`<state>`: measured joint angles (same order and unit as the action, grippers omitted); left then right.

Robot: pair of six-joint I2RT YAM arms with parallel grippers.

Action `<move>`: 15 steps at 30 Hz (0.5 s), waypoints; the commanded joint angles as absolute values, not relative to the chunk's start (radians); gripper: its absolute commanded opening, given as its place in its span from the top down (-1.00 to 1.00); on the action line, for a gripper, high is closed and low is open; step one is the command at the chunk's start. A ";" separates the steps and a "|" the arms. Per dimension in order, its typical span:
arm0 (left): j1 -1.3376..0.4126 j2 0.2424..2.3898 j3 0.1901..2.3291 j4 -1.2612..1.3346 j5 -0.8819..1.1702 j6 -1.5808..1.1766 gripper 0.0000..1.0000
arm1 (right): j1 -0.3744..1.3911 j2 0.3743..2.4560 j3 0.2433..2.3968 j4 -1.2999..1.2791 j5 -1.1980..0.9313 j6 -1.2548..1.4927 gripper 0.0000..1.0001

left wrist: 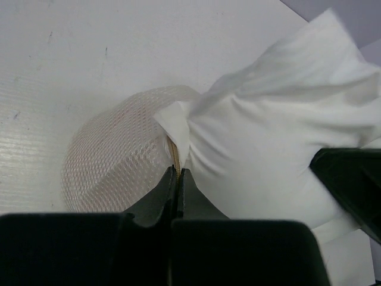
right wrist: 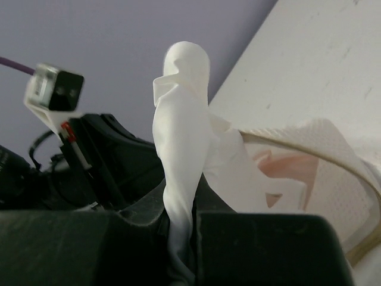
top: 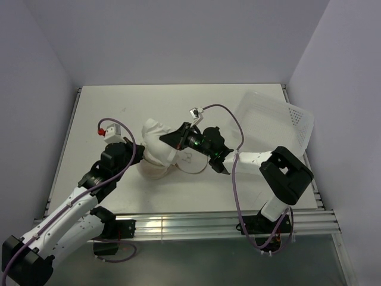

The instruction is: Place the bra in the laundry bag and zip it closed

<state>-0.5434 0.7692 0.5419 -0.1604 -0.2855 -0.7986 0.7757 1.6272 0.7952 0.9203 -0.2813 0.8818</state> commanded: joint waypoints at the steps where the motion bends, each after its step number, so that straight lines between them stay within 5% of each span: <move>1: -0.538 0.746 0.531 -0.074 -0.279 -0.802 1.00 | 0.788 1.628 0.746 1.013 -0.310 0.858 1.00; 15: -0.540 0.796 0.578 -0.011 -0.244 -0.776 1.00 | 0.825 1.666 0.735 0.819 -0.445 0.697 1.00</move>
<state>-0.5434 0.7780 0.5320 -0.0910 -0.2695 -0.7967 0.7952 1.6749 0.7429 0.8566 -0.4091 0.7753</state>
